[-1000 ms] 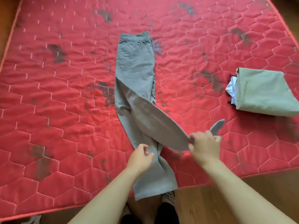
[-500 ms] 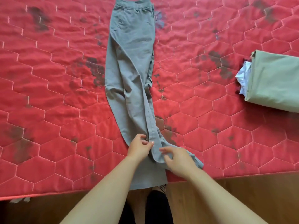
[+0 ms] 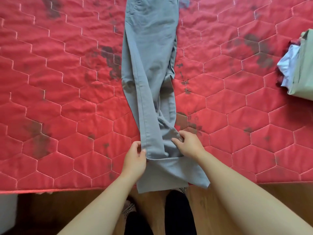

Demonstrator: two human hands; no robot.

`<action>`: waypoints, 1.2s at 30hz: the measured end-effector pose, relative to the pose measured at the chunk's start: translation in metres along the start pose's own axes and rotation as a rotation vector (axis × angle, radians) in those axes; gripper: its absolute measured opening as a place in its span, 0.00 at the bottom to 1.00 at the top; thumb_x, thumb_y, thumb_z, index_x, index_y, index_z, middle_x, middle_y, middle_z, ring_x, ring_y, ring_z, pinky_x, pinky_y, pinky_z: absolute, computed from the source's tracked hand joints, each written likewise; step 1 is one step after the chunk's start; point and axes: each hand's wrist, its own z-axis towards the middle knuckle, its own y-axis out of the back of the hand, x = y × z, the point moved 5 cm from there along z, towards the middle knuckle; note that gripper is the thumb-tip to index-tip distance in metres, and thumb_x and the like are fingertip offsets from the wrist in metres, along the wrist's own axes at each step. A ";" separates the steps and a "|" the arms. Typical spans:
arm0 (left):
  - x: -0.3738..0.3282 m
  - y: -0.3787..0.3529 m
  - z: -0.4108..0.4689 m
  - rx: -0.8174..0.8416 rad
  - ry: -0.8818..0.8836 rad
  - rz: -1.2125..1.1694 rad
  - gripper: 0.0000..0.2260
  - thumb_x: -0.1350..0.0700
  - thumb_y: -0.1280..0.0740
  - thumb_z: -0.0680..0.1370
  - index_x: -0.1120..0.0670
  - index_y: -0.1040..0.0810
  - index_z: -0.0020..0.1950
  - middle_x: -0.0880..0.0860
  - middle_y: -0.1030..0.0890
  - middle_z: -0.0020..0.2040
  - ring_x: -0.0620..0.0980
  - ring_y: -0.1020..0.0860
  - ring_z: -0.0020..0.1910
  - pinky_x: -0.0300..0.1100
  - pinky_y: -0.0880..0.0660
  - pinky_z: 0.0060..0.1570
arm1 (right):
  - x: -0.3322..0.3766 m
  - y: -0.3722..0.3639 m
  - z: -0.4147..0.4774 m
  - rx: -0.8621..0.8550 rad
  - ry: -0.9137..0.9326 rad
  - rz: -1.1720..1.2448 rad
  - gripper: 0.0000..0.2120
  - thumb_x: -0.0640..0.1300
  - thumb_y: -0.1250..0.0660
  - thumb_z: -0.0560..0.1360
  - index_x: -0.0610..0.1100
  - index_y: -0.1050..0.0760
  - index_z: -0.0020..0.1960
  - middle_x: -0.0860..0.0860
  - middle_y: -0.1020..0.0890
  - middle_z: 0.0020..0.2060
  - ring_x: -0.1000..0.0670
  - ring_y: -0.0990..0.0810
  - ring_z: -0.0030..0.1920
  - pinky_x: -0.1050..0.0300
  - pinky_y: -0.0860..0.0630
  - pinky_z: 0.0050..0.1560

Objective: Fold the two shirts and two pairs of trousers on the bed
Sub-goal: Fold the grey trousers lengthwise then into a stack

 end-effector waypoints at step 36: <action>0.076 0.017 0.004 -0.054 0.026 0.098 0.04 0.56 0.41 0.80 0.53 0.29 0.47 0.47 0.24 0.40 0.46 0.26 0.39 0.40 0.34 0.35 | -0.006 -0.041 -0.058 -0.068 -0.357 0.822 0.24 0.27 0.49 0.67 0.44 0.17 0.45 0.50 0.15 0.35 0.55 0.20 0.29 0.65 0.27 0.26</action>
